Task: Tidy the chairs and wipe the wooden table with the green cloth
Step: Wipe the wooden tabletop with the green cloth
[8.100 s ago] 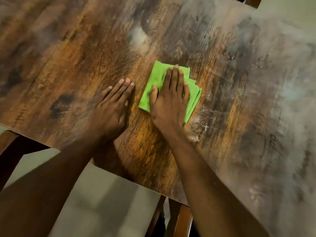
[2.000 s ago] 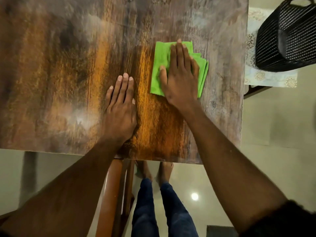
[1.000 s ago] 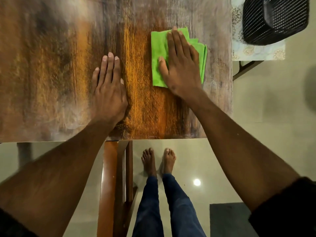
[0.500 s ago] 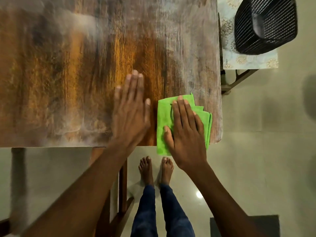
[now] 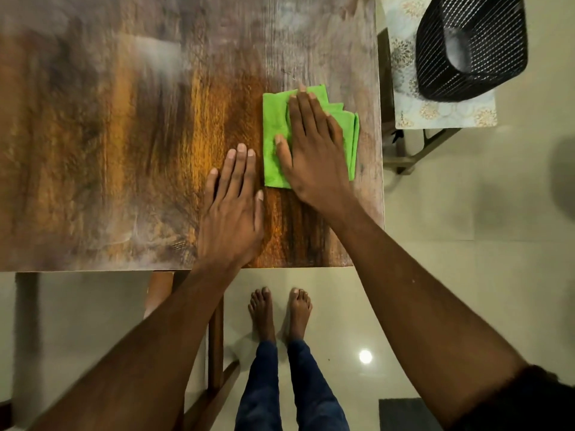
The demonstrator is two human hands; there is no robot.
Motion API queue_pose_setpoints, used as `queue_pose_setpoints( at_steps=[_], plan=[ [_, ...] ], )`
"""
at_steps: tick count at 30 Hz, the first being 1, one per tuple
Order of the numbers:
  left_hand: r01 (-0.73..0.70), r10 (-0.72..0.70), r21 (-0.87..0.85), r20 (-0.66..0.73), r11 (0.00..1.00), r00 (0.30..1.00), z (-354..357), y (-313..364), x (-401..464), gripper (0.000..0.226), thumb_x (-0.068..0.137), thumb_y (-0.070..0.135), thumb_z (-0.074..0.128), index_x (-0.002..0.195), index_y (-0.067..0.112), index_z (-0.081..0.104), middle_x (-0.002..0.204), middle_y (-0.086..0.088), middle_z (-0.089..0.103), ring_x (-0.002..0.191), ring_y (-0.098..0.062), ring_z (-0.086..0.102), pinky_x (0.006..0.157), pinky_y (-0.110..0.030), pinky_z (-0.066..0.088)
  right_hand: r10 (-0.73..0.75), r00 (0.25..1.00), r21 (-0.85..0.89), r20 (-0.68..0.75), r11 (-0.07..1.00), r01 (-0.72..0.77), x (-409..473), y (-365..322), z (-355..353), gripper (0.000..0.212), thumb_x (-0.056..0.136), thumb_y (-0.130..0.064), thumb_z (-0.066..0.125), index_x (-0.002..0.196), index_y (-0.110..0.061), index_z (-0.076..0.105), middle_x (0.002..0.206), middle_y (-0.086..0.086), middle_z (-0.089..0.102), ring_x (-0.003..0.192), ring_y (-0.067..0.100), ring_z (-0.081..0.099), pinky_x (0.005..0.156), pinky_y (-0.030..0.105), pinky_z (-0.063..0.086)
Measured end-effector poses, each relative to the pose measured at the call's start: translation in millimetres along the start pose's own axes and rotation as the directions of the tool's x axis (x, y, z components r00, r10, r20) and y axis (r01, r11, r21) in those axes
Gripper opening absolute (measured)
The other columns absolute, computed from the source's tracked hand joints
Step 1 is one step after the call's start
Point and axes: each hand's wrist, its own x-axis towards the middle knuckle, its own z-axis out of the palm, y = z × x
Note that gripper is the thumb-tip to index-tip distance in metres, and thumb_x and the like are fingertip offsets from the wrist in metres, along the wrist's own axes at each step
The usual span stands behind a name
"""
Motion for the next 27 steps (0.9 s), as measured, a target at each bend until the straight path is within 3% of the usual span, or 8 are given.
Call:
queue_pose_setpoints(
  at_steps=[12,17,23,27],
  plan=[
    [0.001,-0.001,0.004,0.004,1.0,1.0,4.2,-0.7,0.2,0.064,0.114,0.031,0.028,0.171,0.015,0.004,0.179,-0.003,0.0,0.165,-0.015,-0.004,0.133,-0.048,0.012,0.007,0.991,0.023,0.133,1.0,-0.011,-152.1,1.1,-1.2,0.072,0.111,-0.048,0.032,0.171,-0.016,0.006,0.179,0.003,-0.001,0.165,0.016,-0.004,0.134,0.044,0.009],
    [-0.006,0.006,0.029,-0.001,1.0,1.0,7.8,-1.4,0.4,0.064,0.113,0.035,0.021,0.171,0.014,0.003,0.179,-0.004,0.0,0.165,-0.016,-0.004,0.133,-0.049,0.014,-0.016,0.995,0.013,0.097,1.0,0.015,-122.0,1.6,3.4,0.075,0.11,-0.049,0.035,0.171,-0.016,0.007,0.179,0.002,-0.001,0.165,0.015,-0.003,0.134,0.04,0.006],
    [-0.008,0.008,0.016,0.001,1.0,1.0,5.0,-1.2,-0.2,0.065,0.112,0.035,0.021,0.171,0.015,0.003,0.179,-0.002,-0.001,0.165,-0.015,-0.004,0.133,-0.049,0.014,-0.035,0.998,0.013,0.045,0.999,0.034,-10.7,7.9,2.7,0.072,0.109,-0.051,0.028,0.17,-0.013,0.015,0.179,0.005,0.009,0.165,0.017,0.006,0.132,0.042,0.011],
    [-0.011,0.011,-0.002,0.005,1.0,1.0,5.2,-2.7,0.0,0.065,0.112,0.035,0.022,0.171,0.015,0.003,0.179,-0.002,-0.001,0.165,-0.014,-0.004,0.133,-0.049,0.015,-0.02,0.998,0.023,0.055,1.0,0.019,-21.1,10.9,1.0,0.071,0.111,-0.049,0.025,0.17,-0.014,0.012,0.179,0.005,0.005,0.165,0.017,0.002,0.133,0.042,0.009]
  ],
)
